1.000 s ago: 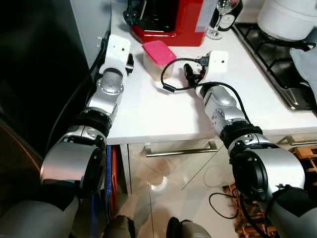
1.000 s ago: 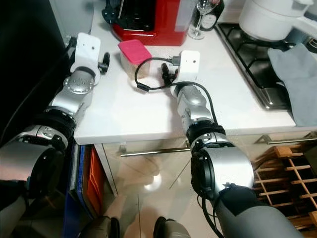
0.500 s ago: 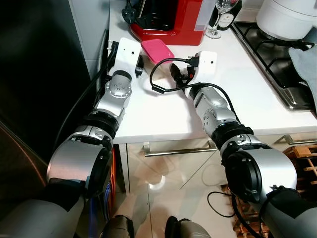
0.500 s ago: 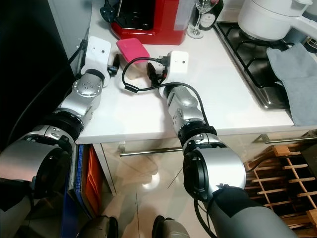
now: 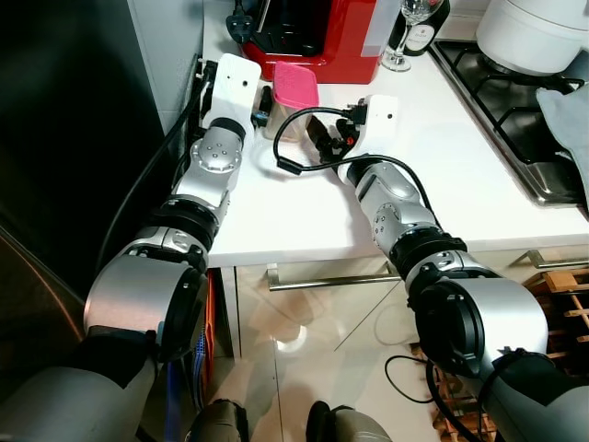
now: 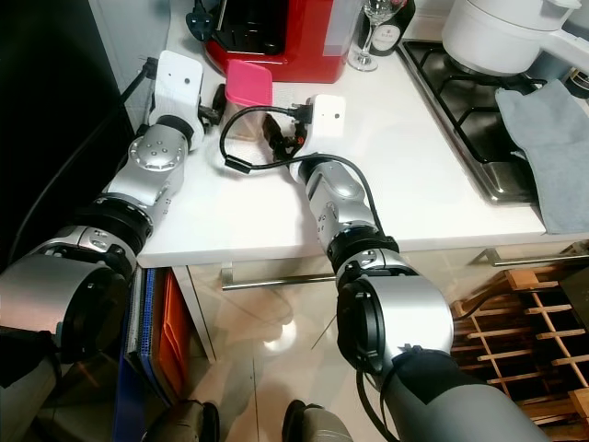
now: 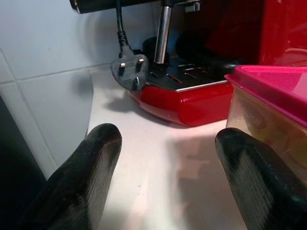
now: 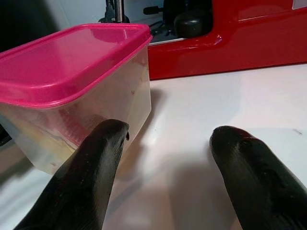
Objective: Restocking fridge
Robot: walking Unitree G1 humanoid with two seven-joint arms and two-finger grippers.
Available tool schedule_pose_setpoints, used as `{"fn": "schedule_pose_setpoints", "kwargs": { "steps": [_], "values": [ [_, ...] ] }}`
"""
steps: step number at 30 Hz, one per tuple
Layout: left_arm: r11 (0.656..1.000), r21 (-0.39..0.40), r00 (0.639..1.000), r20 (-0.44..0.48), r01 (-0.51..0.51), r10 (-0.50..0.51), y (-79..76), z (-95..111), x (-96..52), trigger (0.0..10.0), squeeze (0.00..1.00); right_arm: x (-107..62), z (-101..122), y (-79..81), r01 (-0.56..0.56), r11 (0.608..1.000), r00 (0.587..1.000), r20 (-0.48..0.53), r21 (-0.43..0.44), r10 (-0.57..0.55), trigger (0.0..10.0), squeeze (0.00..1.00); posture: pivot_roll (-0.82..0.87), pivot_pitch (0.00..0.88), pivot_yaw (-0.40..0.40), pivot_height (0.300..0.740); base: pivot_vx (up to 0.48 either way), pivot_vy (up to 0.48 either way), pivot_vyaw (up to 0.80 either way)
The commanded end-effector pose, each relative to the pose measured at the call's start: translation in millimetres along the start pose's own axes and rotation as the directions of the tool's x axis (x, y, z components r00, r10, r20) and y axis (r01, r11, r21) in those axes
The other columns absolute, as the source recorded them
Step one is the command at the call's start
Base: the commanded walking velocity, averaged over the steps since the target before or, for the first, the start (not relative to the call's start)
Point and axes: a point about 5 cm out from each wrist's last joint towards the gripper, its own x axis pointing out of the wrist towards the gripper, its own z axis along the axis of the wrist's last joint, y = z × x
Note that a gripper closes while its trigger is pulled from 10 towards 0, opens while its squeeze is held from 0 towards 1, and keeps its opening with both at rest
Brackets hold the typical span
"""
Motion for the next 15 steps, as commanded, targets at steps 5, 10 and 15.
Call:
{"fn": "schedule_pose_setpoints", "kwargs": {
  "steps": [5, 10, 15],
  "values": [
    [0.996, -0.024, 0.996, 0.011, 0.089, -0.089, -23.9, -5, -5.1, 10.0, 0.0, 4.1, 12, 12.6, -0.1, 0.995, 0.992, 0.077, -0.013, 0.1, 10.0, 0.0, 0.1, 0.125, -0.108, 0.74, 0.0, 0.0, 0.0],
    [0.993, -0.038, 0.994, 0.035, 0.109, -0.107, -31.6, -9, -10.8, 10.0, 0.0, 0.9, 21, 6.2, -0.104, 0.994, 0.984, 0.14, -0.035, 0.108, 10.0, 0.0, 0.09, 0.1, -0.114, 0.74, 0.0, 0.0, 0.0],
    [0.995, -0.067, 0.993, 0.098, 0.077, -0.07, -28.1, -5, -16.9, 10.0, 0.0, -4.8, 28, -1.1, -0.077, 0.993, 0.974, 0.206, -0.092, 0.095, 10.0, 0.0, 0.09, 0.076, -0.117, 0.74, 0.0, 0.0, 0.0]
  ]
}}
